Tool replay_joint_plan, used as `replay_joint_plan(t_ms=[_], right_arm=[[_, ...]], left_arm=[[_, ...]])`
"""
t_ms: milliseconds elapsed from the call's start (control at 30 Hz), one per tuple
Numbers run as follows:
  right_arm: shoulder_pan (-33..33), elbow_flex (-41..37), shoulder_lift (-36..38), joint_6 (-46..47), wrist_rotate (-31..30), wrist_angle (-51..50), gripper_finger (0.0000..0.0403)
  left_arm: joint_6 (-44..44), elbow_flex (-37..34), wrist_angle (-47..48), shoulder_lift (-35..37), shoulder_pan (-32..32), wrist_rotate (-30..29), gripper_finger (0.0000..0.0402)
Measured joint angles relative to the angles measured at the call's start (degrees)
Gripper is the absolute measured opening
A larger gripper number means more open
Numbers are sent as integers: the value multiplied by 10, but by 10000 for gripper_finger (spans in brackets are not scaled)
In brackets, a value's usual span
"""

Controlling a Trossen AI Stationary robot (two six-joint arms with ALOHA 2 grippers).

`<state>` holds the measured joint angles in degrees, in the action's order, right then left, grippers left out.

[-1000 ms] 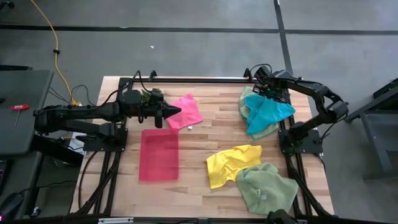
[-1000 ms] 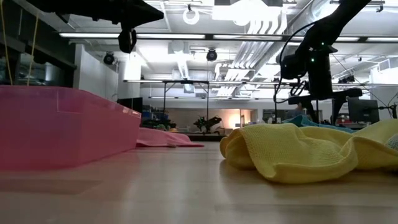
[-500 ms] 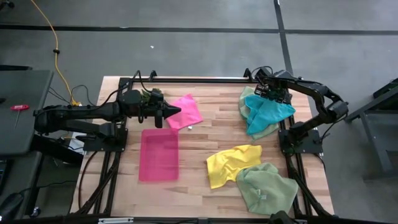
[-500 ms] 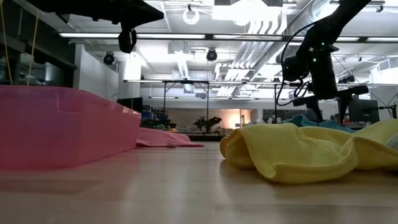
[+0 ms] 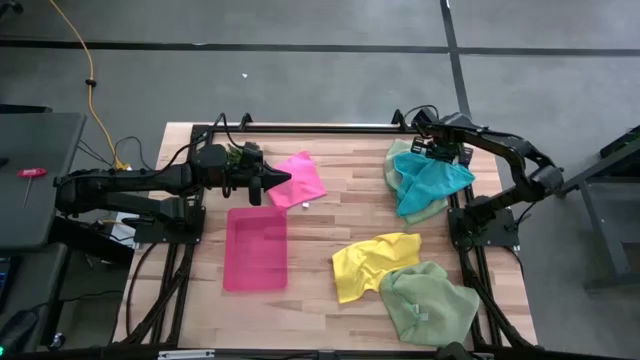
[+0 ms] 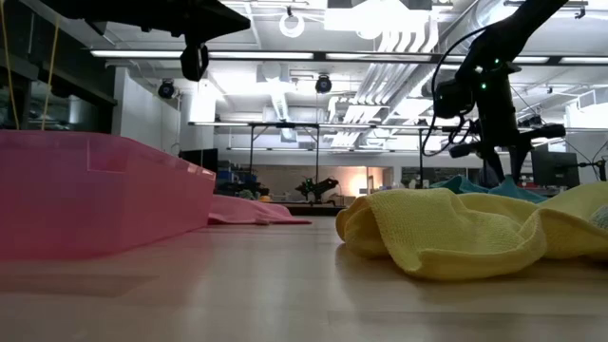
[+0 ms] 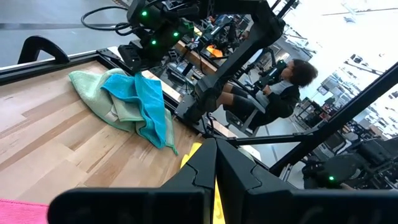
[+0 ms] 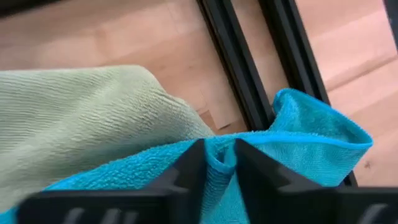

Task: Fold microfiber towels
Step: Fold the blue microfiber towel

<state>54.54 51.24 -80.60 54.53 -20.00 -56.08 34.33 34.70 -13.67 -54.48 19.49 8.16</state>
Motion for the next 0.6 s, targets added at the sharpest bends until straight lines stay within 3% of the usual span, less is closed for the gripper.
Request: replay_joint_plan(t_ms=[100,367,600], right_arm=[[-6,0,26,-22,-10,10,8],[-46,0,110,-36,-9,45,4],[-123,0,167,-53,20,147,1]], left_arm=[[0,0,-1,0,0,-2,1],[0,0,-49,0,0,-16,1],[-28,0,-68,0,0,-49,1]])
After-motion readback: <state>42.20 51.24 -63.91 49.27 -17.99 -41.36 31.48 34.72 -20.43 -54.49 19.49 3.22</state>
